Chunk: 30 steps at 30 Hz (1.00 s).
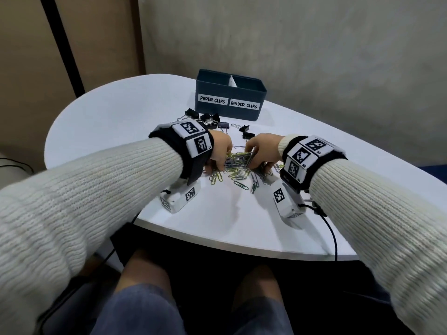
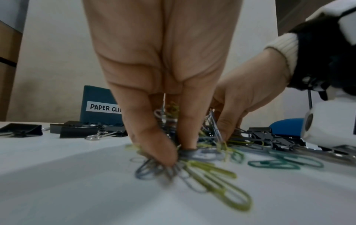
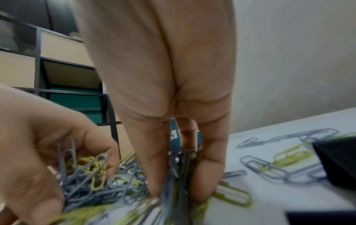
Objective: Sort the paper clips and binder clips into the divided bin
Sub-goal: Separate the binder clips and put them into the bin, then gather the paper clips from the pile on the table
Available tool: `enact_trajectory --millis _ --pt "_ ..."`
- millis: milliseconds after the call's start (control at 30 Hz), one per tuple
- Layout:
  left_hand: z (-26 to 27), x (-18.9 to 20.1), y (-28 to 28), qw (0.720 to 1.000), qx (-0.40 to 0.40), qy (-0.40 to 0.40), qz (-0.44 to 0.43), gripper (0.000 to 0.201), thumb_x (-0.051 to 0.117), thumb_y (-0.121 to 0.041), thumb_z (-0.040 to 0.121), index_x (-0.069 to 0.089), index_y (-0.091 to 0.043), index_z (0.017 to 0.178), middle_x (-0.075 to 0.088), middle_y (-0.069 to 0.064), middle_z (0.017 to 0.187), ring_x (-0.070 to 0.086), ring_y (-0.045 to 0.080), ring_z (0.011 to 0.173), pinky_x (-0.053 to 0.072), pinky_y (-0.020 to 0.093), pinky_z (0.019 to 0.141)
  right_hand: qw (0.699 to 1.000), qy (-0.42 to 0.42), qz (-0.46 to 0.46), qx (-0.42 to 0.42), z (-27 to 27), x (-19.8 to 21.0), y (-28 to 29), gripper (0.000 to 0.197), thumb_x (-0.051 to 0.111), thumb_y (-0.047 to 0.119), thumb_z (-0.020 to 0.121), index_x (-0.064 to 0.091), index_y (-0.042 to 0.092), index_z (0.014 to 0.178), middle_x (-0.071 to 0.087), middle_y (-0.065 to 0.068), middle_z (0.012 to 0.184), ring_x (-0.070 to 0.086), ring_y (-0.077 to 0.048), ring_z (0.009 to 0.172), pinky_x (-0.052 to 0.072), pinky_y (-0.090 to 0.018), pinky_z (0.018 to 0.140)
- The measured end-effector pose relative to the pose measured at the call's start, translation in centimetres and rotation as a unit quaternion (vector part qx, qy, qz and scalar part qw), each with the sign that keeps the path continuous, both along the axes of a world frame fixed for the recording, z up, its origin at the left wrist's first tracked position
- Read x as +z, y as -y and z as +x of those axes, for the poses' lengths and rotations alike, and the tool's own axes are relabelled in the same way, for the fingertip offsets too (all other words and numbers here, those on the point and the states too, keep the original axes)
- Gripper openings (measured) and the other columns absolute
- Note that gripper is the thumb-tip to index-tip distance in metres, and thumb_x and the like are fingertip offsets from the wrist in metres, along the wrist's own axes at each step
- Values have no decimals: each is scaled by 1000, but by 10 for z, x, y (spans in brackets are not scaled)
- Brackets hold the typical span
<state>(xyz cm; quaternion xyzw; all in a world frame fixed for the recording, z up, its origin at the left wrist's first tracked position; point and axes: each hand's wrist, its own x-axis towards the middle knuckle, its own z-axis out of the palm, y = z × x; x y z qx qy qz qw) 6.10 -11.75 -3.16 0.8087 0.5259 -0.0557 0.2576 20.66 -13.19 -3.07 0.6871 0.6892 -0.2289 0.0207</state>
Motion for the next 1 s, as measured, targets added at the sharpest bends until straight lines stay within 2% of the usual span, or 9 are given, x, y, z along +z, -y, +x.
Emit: enact_trajectory --millis 67,167,267,400,500,633,800,933,1000 --pt "-3 -1 -5 1000 2 18 11 40 63 -3 87 51 -2 125 76 17 86 53 2 25 51 17 57 999 -46 5 -24 7 1 -3 31 71 1 78 60 11 105 64 -19 111 68 -38 95 57 -48 83" --pt "-9 1 -13 999 22 45 18 11 63 -2 86 59 -9 94 69 3 52 60 4 37 57 29 73 991 -115 12 -60 18 3 -6 27 68 -4 79 60 11 99 61 -16 99 64 -33 85 57 -45 83" --pt "-16 7 -17 994 47 101 -19 10 62 3 85 62 -5 80 69 18 82 66 21 61 55 46 91 980 -180 11 -80 28 7 -11 16 66 -8 80 65 6 89 61 -12 82 61 -26 74 55 -42 85" --pt "-22 15 -24 976 78 199 -50 20 60 7 86 63 -6 71 62 13 71 63 10 43 60 26 68 961 -260 16 -94 36 17 -19 19 63 -8 83 63 10 77 61 -6 75 61 -14 64 59 -24 67" --pt "-24 23 -29 960 100 251 -74 17 58 7 88 63 -4 76 60 11 73 63 10 48 58 17 57 941 -320 26 -106 37 29 -24 20 58 -10 85 61 8 77 61 -5 73 65 -5 50 57 -16 54" --pt "-26 39 -39 945 119 297 -75 12 59 3 88 64 -6 82 62 9 80 64 16 68 59 20 64 909 -399 45 -116 33 49 -38 21 56 -12 86 59 8 80 65 -2 71 66 -7 56 58 -18 54" --pt "-29 71 -65 923 131 358 -55 15 56 6 89 60 -4 79 58 7 75 63 11 58 58 19 56 887 -443 81 -102 18 86 -71 21 56 -9 86 60 10 77 66 0 64 66 -8 59 58 -20 59" --pt "-31 94 -97 898 165 408 -21 13 55 7 90 58 -3 97 56 8 77 60 14 62 57 20 50 840 -519 115 -106 -2 113 -107 19 57 -11 85 60 6 77 66 -6 73 67 -14 65 60 -25 63" --pt "-31 100 -120 892 181 415 -1 12 54 8 90 57 -2 84 54 8 75 57 16 63 56 20 49 819 -544 139 -119 -13 116 -132 19 57 -12 85 59 4 76 63 -8 75 67 -13 59 60 -24 58"
